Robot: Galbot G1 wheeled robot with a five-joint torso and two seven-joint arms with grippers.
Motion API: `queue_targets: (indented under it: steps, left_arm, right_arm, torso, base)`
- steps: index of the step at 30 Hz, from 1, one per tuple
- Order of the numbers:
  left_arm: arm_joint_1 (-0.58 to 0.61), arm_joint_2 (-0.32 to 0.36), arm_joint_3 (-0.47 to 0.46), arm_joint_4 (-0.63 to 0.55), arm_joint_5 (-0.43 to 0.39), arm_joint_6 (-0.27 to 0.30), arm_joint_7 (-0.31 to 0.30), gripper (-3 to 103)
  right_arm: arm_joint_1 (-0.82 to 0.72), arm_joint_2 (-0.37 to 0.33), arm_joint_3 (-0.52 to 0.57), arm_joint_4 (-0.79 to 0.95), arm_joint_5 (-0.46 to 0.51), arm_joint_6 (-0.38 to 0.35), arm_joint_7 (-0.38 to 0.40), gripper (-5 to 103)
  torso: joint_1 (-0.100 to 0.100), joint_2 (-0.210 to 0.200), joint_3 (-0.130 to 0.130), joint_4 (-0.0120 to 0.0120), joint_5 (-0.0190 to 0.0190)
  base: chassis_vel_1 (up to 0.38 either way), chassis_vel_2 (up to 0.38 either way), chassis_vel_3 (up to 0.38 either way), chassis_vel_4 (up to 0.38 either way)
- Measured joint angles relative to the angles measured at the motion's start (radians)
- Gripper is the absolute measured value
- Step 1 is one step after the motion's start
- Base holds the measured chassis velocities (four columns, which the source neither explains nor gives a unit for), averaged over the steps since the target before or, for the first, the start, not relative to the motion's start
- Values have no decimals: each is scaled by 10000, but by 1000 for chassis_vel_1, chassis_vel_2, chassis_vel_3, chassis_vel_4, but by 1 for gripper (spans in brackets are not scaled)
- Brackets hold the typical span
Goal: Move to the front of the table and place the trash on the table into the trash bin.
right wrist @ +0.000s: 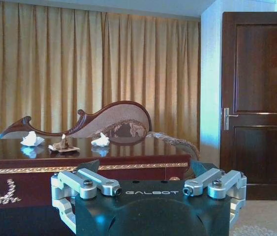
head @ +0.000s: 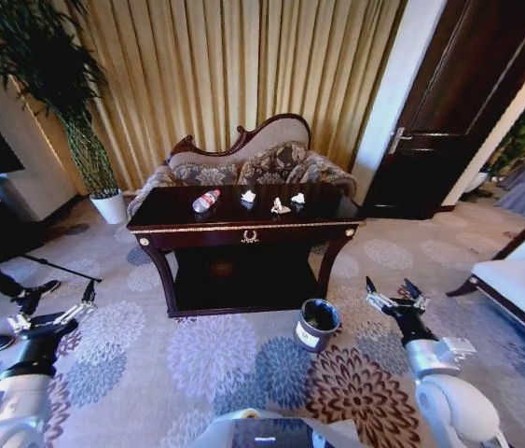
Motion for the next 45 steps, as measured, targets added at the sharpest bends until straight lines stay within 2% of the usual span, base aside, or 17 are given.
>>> queue_targets:
  steps: [4,36,39,41,42,45]
  left_arm:
    - [15,-1,-20,6,-19,-18,9,100]
    - [56,-79,-148,78,-214,-114,99,100]
    - [132,-99,-243,27,-340,-144,103,100]
    - [173,-111,-328,-12,-391,-148,103,100]
    - [173,-111,-328,-12,-391,-148,103,100]
    - [214,-102,-507,-136,-496,-150,101,100]
  right_arm:
    - [0,2,-5,6,0,5,-1,100]
    - [181,-27,-203,-73,-7,-63,-17,100]
    - [508,-247,-298,-164,246,-514,-3,100]
    - [760,-471,-389,-177,587,-1098,32,100]
    - [760,-471,-389,-177,587,-1098,32,100]
    - [1451,-1004,-554,-196,1339,-2160,333,100]
  torso:
    - [0,0,-1,-6,-5]
    - [8,-4,4,-4,-4]
    - [10,-5,4,-2,-3]
    - [-2,0,-1,-2,-3]
    - [-2,0,-1,-2,-3]
    - [-7,4,-3,-5,-3]
  base:
    - [-242,195,229,-223]
    - [-195,194,201,-199]
    - [-20,64,43,-50]
    - [0,0,0,0]
    - [0,0,0,0]
    - [26,-38,-22,30]
